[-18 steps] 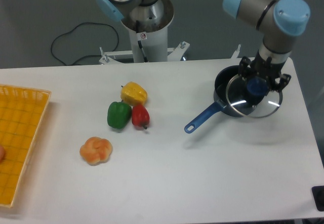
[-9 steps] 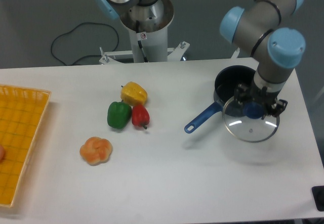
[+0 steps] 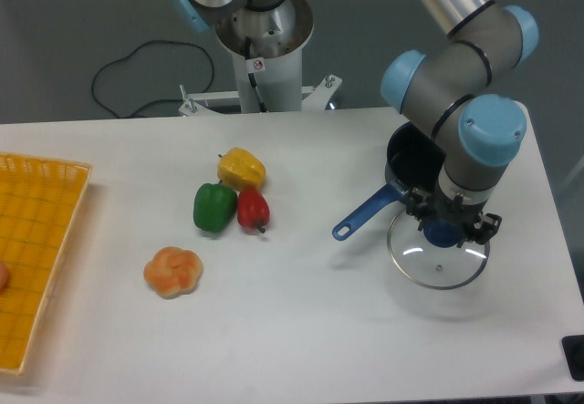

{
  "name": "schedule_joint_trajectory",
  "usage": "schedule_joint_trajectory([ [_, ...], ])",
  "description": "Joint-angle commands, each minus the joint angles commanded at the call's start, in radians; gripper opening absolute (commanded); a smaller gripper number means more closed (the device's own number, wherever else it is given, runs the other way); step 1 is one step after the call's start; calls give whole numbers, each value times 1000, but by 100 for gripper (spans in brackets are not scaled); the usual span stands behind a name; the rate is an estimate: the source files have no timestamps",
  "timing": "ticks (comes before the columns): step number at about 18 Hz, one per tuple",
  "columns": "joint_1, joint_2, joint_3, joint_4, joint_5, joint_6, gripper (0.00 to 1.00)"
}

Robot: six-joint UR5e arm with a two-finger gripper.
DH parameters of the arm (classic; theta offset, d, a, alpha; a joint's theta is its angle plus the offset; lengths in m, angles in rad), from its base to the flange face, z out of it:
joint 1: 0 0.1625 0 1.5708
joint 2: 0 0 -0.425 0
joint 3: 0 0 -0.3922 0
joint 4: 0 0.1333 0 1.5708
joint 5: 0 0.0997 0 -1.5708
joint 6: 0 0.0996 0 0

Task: Place the lid on the table
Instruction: 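Carry the held glass lid away from the saucepan and lower it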

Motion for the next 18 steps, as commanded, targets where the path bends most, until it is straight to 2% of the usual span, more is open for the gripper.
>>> schedule_joint_trajectory([
  [11,-54,-57,3,61,-3,-107,61],
  [18,-65,-89,3,66,-8,-120,61],
])
